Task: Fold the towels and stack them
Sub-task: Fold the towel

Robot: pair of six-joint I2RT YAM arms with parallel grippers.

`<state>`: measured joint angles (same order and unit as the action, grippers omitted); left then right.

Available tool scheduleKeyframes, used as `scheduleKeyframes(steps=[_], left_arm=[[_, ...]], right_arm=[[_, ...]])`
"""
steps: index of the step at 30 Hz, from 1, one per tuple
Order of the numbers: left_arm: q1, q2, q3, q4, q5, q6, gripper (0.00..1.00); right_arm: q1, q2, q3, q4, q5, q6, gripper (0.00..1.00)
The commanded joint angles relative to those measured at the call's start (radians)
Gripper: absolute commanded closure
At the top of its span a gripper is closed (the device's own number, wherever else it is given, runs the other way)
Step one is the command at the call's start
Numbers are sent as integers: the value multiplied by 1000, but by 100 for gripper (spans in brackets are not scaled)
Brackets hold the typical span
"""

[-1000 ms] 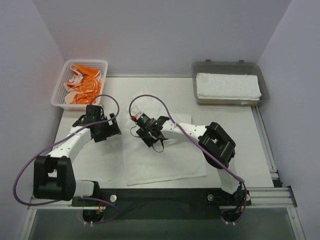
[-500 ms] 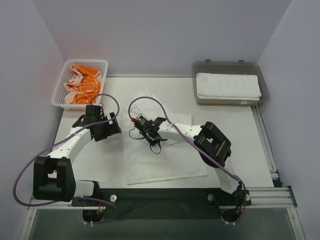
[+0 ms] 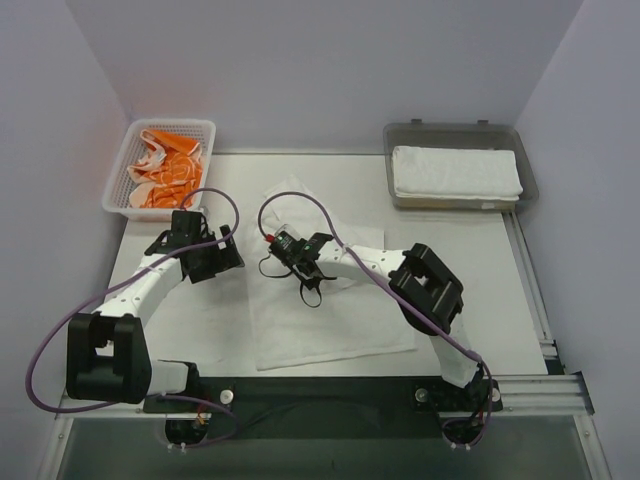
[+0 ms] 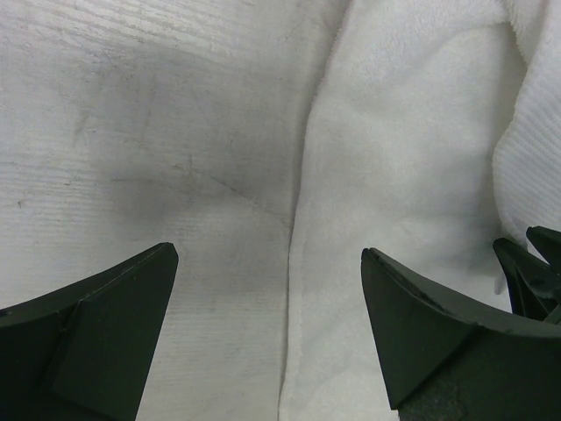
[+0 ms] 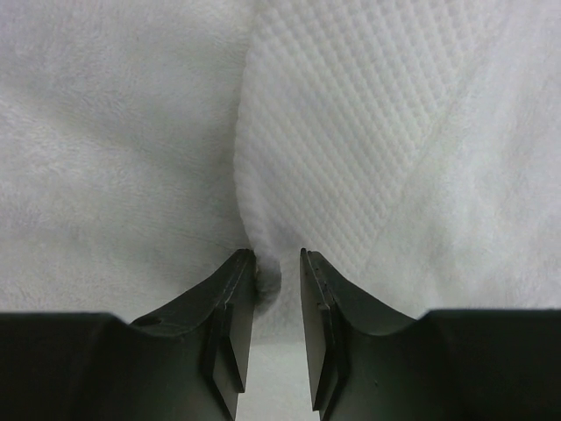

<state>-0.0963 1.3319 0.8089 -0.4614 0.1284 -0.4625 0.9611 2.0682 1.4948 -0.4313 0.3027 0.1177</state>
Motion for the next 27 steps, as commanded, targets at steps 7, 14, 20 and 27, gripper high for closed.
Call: scheduleKeyframes(steps=[7,14,20,27], left_arm=[[6,-25,4,40,17,10,2],[6,-20,4,41,23,8,2],[6,-16,4,41,30,7,3],[6,-13,4,41,34,7,2]], right_arm=[[-22,-83,28,-76,113,-1,73],[-42,-91,21,-84,93,42,75],[-45,-60,16,-84,38,65,78],[-44,-37,27,-84,-20,73,79]])
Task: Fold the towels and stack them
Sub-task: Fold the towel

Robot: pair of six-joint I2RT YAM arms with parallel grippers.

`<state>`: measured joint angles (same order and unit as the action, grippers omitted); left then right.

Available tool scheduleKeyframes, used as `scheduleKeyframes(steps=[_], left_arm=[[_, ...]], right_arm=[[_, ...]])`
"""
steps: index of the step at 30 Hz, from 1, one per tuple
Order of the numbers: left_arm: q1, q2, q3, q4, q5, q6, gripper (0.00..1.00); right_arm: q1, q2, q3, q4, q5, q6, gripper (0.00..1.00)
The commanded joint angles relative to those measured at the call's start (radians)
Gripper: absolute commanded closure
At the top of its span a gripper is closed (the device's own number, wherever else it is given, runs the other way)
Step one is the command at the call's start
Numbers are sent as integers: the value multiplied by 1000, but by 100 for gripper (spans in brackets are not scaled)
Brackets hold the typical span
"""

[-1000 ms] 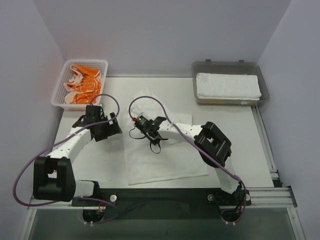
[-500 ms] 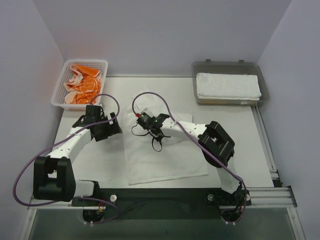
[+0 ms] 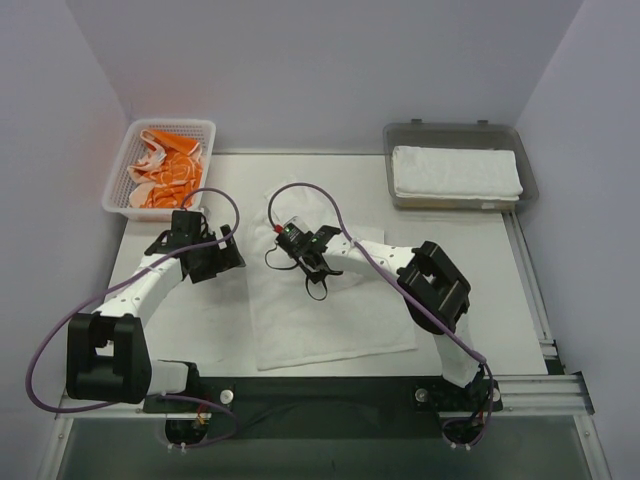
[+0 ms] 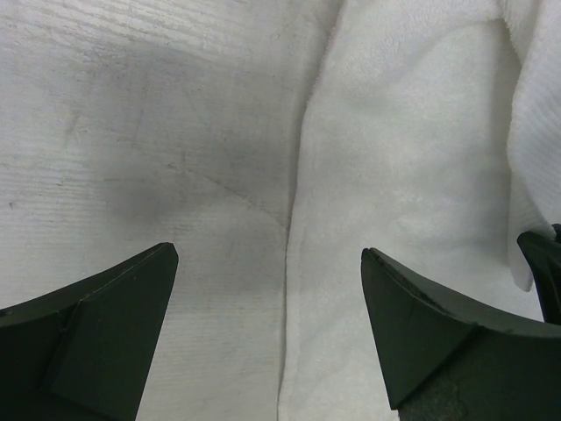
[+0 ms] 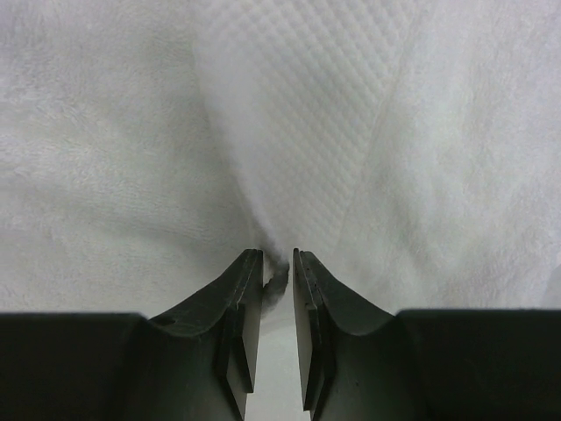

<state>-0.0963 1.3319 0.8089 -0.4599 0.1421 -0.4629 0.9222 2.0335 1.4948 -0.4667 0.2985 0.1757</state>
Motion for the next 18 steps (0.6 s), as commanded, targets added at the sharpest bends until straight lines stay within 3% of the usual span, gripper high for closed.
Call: scheduleKeyframes(steps=[1,3,7,13,18], left_arm=[[6,-13,4,40,22,6,2],[6,-11,4,40,22,-2,2],[6,-20,-4,66,40,-52,2],[6,19,120,125,94,-155,3],[4,217,372,148,80,-174,3]], right_arm=[[-6,-1,27,-49,-15,15,79],[-5,-2,24,-49,-12,10,80],[-6,-33,15,-49,1,-7,100],[-14,-107,-11,-20,-28,-35,100],[-36,-151,-56,37,-85,-50,100]])
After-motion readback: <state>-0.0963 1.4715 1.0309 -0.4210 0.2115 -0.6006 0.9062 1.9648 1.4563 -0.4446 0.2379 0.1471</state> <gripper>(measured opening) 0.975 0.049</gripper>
